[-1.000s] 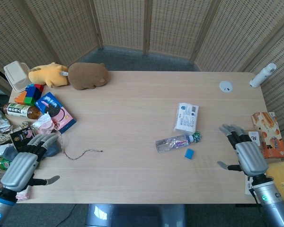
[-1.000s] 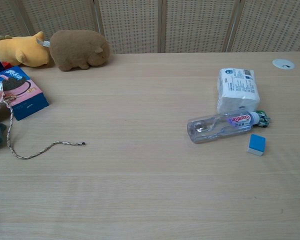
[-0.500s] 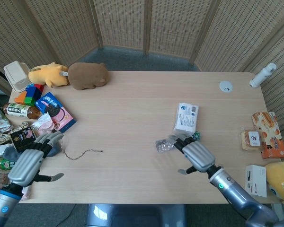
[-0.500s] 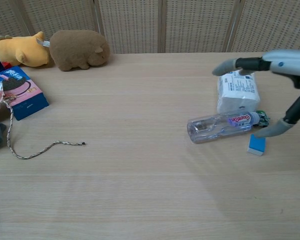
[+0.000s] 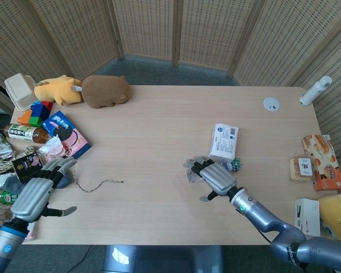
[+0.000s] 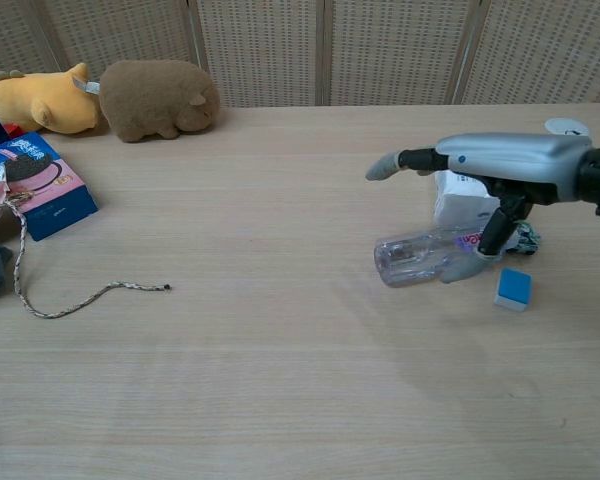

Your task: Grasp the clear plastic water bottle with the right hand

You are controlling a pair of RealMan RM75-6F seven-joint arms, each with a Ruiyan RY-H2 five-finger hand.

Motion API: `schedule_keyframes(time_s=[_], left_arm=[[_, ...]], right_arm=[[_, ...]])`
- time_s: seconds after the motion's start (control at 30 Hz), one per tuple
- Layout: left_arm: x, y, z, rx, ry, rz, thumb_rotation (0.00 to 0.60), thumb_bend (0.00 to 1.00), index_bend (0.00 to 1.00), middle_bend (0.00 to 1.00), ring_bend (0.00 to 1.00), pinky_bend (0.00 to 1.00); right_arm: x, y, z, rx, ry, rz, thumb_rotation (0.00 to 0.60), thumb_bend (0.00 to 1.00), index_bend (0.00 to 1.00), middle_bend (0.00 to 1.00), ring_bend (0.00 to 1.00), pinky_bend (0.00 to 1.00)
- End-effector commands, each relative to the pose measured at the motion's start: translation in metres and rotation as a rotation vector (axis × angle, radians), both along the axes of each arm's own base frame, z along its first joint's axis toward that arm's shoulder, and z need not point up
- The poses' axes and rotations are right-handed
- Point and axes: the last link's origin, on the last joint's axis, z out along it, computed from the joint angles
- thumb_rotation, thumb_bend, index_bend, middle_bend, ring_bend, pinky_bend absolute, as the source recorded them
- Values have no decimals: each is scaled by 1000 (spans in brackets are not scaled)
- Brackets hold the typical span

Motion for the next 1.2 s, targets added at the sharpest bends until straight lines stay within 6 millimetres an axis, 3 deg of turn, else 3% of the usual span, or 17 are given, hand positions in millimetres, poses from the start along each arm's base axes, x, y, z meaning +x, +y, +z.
schedule_keyframes(time_s=[0.03, 0.4, 0.97, 1.2], left_arm=[[1, 1, -1, -3, 0, -2, 600, 20, 53, 0, 0, 0], [3, 3, -3, -9, -6, -5, 600, 19, 53, 0, 0, 0], [2, 4, -1, -2, -19, -5, 600, 20, 51, 0, 0, 0], [0, 3, 3, 15, -27, 0, 600, 18, 15, 0, 0, 0]], right_arm=[[-1, -6, -9, 12, 12, -9, 600, 31, 0, 0, 0, 0], [-17, -16, -31, 8, 121, -33, 600, 34, 0, 0, 0, 0], [-24, -28, -56, -23, 228, -58, 600, 47, 28, 5, 0, 0], [-34, -33, -60, -44, 237, -79, 600, 86, 191, 183, 0, 3]])
